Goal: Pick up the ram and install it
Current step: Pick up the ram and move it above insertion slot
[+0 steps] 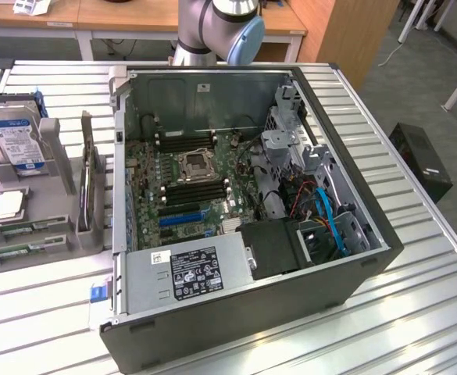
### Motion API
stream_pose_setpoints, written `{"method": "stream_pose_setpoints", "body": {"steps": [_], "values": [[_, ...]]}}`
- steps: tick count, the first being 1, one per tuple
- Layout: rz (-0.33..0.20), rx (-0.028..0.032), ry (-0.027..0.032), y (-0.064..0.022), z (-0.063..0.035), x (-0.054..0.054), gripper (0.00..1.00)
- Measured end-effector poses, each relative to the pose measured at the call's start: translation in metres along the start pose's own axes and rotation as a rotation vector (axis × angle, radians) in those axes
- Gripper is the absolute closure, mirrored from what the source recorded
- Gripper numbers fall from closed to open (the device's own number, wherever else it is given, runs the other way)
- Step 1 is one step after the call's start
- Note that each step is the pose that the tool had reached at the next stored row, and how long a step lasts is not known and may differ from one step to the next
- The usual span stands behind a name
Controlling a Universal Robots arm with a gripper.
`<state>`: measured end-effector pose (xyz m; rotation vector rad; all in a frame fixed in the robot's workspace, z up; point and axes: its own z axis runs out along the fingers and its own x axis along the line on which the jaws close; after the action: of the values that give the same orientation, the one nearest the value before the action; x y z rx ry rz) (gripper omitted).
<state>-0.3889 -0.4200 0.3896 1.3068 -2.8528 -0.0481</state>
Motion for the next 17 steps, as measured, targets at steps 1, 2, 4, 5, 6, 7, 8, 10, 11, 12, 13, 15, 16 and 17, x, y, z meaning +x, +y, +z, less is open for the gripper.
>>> {"method": "stream_pose_setpoints", "body": {"steps": [1, 2, 4, 5, 6, 7, 8, 10, 11, 12, 13, 15, 16, 17], "values": [[-0.019, 0.0004, 0.0012, 0.0000, 0.0000, 0.0000, 0.89], [-0.037, 0.0006, 0.0022, 0.0000, 0.0000, 0.0000, 0.89], [-0.073, 0.0011, 0.0041, 0.0000, 0.0001, 0.0000, 0.89], [-0.091, 0.0013, 0.0052, 0.0000, 0.0001, 0.0000, 0.89], [-0.109, 0.0015, 0.0062, 0.0000, 0.0001, 0.0000, 0.89], [-0.128, 0.0018, 0.0072, 0.0000, 0.0001, 0.0000, 0.89], [-0.146, 0.0020, 0.0081, 0.0000, 0.0002, 0.0000, 0.89], [-0.182, 0.0023, 0.0099, 0.0000, 0.0002, 0.0000, 0.89], [-0.200, 0.0024, 0.0107, 0.0000, 0.0003, 0.0000, 0.89], [-0.218, 0.0024, 0.0115, 0.0000, 0.0003, 0.0000, 0.89], [-0.236, 0.0024, 0.0123, 0.0000, 0.0004, 0.0000, 0.89], [-0.273, 0.0024, 0.0136, 0.0000, 0.0005, 0.0000, 0.89], [-0.292, 0.0024, 0.0143, 0.0000, 0.0005, 0.0000, 0.89], [-0.309, 0.0025, 0.0149, 0.0000, 0.0006, 0.0000, 0.89]]}}
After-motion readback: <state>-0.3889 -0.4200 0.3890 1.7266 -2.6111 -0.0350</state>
